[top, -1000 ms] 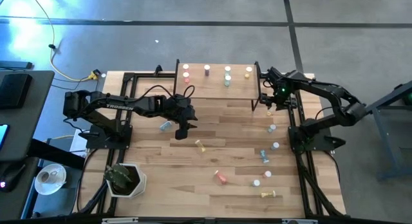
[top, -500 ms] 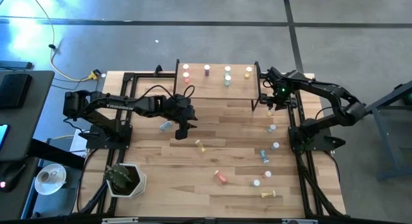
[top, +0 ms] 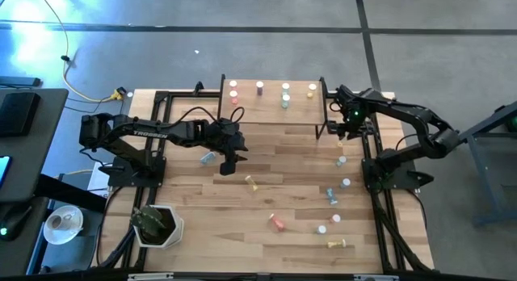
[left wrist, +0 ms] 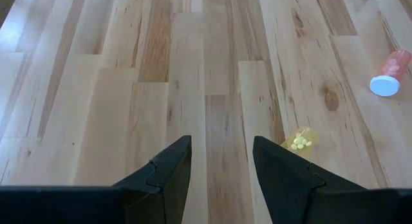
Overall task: Pick and place medicine bottles onto shelf by color
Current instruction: Put the yellow pill bottle on the shelf aligned with the other yellow pill bottle
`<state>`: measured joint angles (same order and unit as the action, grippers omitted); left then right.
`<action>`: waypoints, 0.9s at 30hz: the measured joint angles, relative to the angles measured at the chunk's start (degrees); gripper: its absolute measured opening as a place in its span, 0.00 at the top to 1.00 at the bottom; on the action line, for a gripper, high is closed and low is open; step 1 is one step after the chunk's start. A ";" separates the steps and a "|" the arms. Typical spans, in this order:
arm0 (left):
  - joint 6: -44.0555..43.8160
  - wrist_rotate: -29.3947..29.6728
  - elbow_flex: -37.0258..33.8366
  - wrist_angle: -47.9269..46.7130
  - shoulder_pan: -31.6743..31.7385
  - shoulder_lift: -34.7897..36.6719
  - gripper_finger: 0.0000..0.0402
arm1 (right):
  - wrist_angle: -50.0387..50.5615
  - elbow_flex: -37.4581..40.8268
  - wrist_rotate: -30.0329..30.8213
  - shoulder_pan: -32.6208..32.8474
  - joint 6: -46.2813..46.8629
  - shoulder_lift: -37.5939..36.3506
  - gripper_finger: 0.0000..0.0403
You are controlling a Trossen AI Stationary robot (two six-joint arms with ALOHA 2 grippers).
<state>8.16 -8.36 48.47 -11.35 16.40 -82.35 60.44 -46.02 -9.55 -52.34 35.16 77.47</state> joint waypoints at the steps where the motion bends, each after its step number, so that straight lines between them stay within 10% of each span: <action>1: 0.00 -0.02 0.00 0.00 -0.02 0.00 0.61 | 0.17 0.00 0.01 0.00 -0.49 -0.43 0.69; 27: -0.63 -0.02 0.00 0.02 0.00 0.00 0.61 | 6.91 -6.94 0.76 0.00 -1.38 -16.12 0.69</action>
<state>7.53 -8.38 48.47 -11.33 16.40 -82.35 67.35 -52.96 -8.79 -52.34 33.78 61.35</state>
